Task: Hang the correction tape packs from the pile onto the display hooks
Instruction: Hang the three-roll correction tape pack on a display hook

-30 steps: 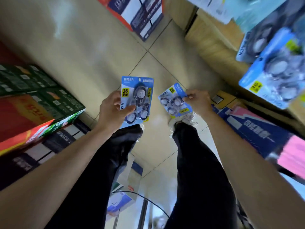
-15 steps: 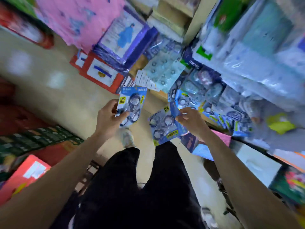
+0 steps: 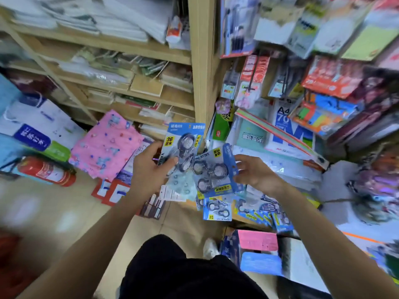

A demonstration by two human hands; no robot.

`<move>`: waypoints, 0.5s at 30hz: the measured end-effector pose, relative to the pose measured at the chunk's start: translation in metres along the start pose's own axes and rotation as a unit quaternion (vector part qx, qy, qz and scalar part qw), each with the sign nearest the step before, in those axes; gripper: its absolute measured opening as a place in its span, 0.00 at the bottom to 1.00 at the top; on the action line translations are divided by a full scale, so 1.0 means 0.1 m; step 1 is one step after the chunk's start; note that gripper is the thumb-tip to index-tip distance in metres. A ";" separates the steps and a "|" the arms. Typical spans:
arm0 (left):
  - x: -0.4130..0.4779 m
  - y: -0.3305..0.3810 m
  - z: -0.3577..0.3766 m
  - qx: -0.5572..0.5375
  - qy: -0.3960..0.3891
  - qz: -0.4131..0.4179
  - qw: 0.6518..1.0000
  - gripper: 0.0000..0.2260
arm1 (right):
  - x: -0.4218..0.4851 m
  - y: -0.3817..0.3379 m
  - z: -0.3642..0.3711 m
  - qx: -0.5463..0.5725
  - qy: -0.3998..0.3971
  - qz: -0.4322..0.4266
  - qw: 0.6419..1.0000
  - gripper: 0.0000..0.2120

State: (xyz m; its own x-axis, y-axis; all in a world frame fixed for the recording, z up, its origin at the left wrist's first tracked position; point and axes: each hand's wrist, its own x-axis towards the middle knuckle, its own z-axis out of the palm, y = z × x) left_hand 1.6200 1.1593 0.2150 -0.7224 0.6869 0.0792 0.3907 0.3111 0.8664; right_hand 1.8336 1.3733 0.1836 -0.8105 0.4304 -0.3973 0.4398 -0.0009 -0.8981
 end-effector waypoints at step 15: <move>1.93 1.94 -0.51 -0.066 -0.007 0.305 0.950 0.14 | -0.03 -2.15 -1.33 -0.161 0.270 -0.242 0.918 0.19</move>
State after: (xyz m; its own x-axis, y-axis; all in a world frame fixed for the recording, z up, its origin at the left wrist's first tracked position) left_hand 1.5278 1.3190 0.4236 -0.3759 0.7221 0.5808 0.6583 -0.2330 0.7158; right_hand 1.7923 1.4920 0.4032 -0.6689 0.6952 0.2630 0.2419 0.5382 -0.8074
